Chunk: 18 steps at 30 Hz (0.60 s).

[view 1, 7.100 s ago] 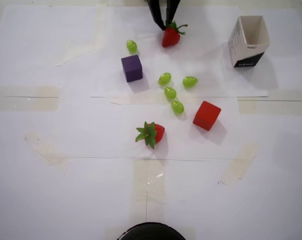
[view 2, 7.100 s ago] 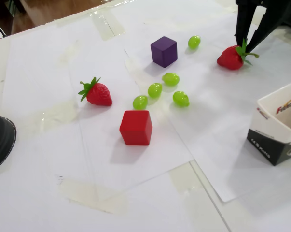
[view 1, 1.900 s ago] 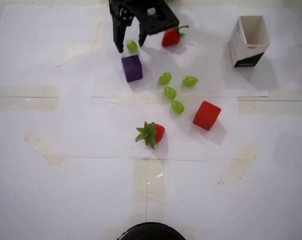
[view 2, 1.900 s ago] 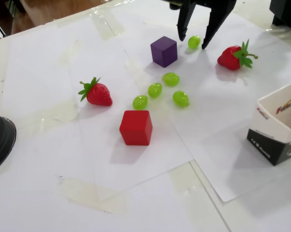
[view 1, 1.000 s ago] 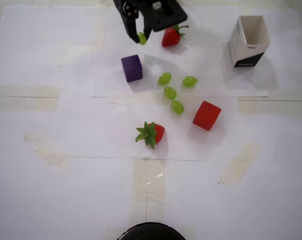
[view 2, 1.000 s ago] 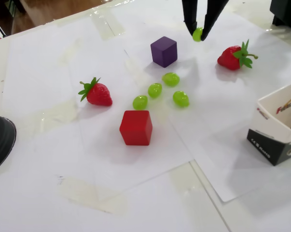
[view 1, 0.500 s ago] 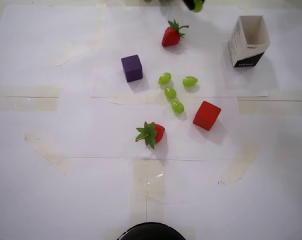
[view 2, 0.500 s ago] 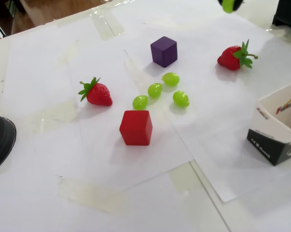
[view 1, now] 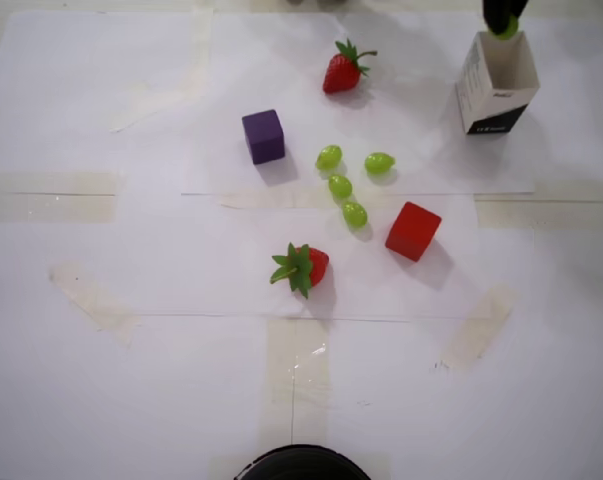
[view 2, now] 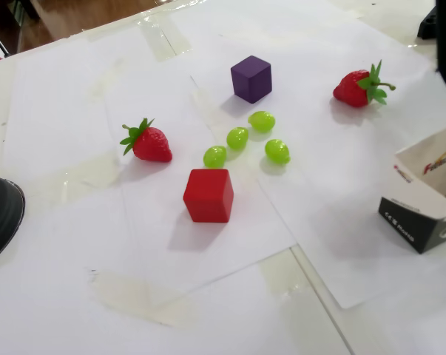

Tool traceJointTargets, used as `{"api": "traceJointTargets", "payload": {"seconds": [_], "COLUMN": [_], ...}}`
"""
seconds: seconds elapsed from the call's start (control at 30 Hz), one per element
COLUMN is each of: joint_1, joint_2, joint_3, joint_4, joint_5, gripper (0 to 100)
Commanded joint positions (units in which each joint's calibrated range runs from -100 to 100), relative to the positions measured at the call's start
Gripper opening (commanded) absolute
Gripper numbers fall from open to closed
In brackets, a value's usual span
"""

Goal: Pick up the grapes and place them in the box.

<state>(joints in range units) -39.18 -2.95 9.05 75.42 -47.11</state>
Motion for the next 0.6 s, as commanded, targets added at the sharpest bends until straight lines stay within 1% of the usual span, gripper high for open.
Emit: {"api": "traceJointTargets", "payload": {"seconds": [0.0,0.23,0.57], "joint_1": [-1.71,-2.44,-2.0], "joint_2": [2.27,5.7,6.05], "joint_3": [-7.87,-10.14,-10.14], "joint_4": [0.81,0.57,0.16], "joint_5": [-0.24,-0.29,0.34], "gripper": [1,0,0]}}
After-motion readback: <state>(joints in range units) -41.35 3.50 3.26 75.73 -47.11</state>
